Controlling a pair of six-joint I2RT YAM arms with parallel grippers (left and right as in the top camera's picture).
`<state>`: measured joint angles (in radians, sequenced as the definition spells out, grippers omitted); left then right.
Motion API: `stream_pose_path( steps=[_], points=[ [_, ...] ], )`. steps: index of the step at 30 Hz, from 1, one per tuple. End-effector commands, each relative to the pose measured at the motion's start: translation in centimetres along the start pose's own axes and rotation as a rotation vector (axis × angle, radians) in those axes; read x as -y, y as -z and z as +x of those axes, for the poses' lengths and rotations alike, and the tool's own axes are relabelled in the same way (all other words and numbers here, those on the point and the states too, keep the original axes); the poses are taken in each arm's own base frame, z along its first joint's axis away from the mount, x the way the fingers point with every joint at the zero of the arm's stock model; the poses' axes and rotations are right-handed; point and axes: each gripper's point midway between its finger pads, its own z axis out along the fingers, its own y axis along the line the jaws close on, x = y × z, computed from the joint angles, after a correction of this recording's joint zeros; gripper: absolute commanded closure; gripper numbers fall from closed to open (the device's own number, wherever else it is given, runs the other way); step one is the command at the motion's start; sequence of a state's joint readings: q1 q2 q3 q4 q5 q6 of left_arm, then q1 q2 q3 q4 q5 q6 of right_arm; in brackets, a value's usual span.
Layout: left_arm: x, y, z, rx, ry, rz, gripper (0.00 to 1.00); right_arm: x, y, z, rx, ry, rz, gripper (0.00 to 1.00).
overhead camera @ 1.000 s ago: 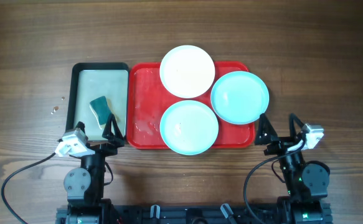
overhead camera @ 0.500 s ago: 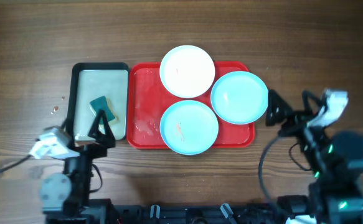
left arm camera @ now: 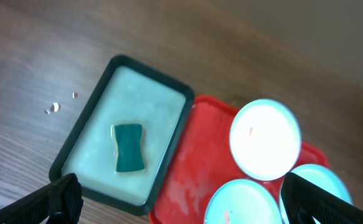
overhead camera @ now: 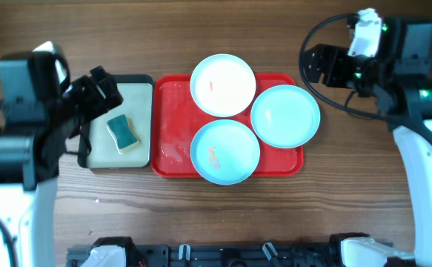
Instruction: Clean dirty plates on tray and stack at the side
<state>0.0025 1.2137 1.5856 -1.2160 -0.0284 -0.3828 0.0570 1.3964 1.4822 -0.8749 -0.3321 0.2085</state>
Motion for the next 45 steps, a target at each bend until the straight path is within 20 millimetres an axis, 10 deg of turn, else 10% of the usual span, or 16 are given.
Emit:
stream_pose_path(
  steps=[1,5,12,19,24,45],
  points=[
    [-0.3,-2.2,0.4,-0.076,-0.016,-0.045,0.00,-1.9,-3.3,1.6,-0.105,0.080,-0.075,0.28],
    [-1.0,-5.0,1.0,-0.153,-0.004,-0.108,0.36,-2.0,-9.4,5.3,-0.261,0.135,0.004,0.32],
    [-2.0,-9.7,2.9,-0.304,0.015,-0.199,0.32,-0.5,-19.4,7.8,-0.312,0.188,0.070,0.42],
    [-2.7,-12.2,4.0,-0.379,0.008,-0.249,0.34,1.6,-25.0,10.8,-0.369,0.174,0.086,0.59],
    [-3.1,-12.4,3.9,-0.374,0.001,-0.275,0.34,1.8,-26.1,10.7,-0.344,0.129,0.088,0.77],
    [-6.7,-12.8,5.5,-0.384,0.077,-0.443,0.37,2.7,-28.0,12.6,-0.371,0.121,0.096,0.94]
  ],
)
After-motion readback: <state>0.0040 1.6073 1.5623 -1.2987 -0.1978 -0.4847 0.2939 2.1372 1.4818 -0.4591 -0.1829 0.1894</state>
